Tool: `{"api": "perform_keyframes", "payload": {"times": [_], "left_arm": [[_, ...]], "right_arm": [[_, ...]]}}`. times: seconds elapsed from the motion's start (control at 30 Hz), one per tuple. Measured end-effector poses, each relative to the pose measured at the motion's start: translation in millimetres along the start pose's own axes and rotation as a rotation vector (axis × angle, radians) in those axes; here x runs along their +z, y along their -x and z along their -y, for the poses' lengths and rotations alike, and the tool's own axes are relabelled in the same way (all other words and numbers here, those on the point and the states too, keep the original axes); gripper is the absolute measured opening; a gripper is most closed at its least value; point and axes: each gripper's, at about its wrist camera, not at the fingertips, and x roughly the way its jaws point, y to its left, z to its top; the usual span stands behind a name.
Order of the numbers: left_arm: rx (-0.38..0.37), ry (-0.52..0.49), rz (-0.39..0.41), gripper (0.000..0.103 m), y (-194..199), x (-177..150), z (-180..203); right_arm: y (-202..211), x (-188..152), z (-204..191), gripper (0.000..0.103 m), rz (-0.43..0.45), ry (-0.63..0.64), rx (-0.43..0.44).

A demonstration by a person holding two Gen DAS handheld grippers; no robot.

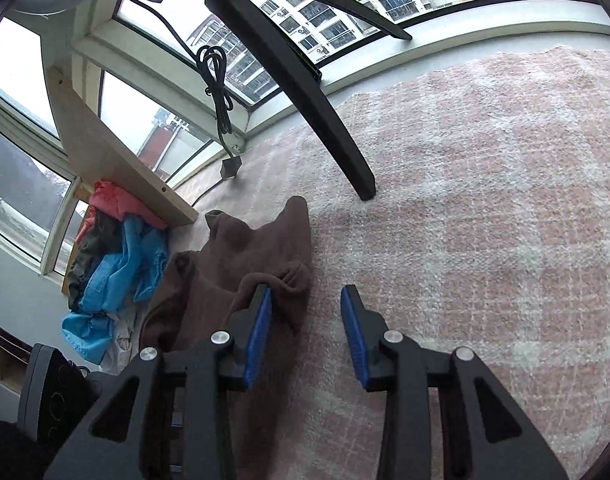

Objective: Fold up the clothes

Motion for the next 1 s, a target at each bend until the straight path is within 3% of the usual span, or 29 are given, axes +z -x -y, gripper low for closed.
{"api": "perform_keyframes", "payload": {"times": [0.03,0.07,0.13,0.2,0.27,0.3,0.43,0.5,0.6,0.67,0.77,0.83,0.9,1.0], "left_arm": [[-0.001,0.0,0.001,0.035,0,0,0],[0.0,0.0,0.002,0.035,0,1,-1],[0.005,-0.005,0.004,0.035,0,0,0],[0.007,-0.009,0.011,0.036,0,-2,2],[0.007,-0.011,0.021,0.037,0,-3,3],[0.001,0.001,0.022,0.037,1,-3,2],[-0.059,0.096,0.033,0.035,17,-5,-9],[-0.053,0.135,0.093,0.035,42,-10,-16],[-0.006,0.2,0.165,0.035,82,-26,-33],[0.032,0.246,0.203,0.037,108,-39,-47],[0.101,0.336,0.185,0.036,117,-65,-69],[0.088,0.404,0.169,0.035,118,-88,-80],[0.077,0.413,0.156,0.035,120,-109,-77],[0.083,0.342,0.168,0.035,116,-117,-57]], "right_arm": [[1,2,-2,0.033,0.017,0.003,0.019],[3,4,-3,0.016,0.034,0.005,0.039],[3,10,-15,0.012,0.027,0.066,-0.046],[3,17,-33,0.0,0.022,0.187,-0.224],[0,24,-44,0.0,0.023,0.305,-0.533],[2,28,-42,0.0,0.016,0.308,-0.565],[35,27,-50,0.002,0.056,0.244,-0.36],[30,12,-67,0.002,0.013,0.288,-0.28],[-9,-17,-89,0.003,-0.12,0.408,-0.286],[-36,-27,-87,0.003,-0.168,0.444,-0.371],[-24,-21,-78,0.003,-0.129,0.368,-0.361],[-7,-22,-85,0.003,-0.102,0.337,-0.346],[9,-31,-98,0.003,-0.091,0.333,-0.312],[32,-61,-126,0.003,-0.111,0.343,-0.227]]}}
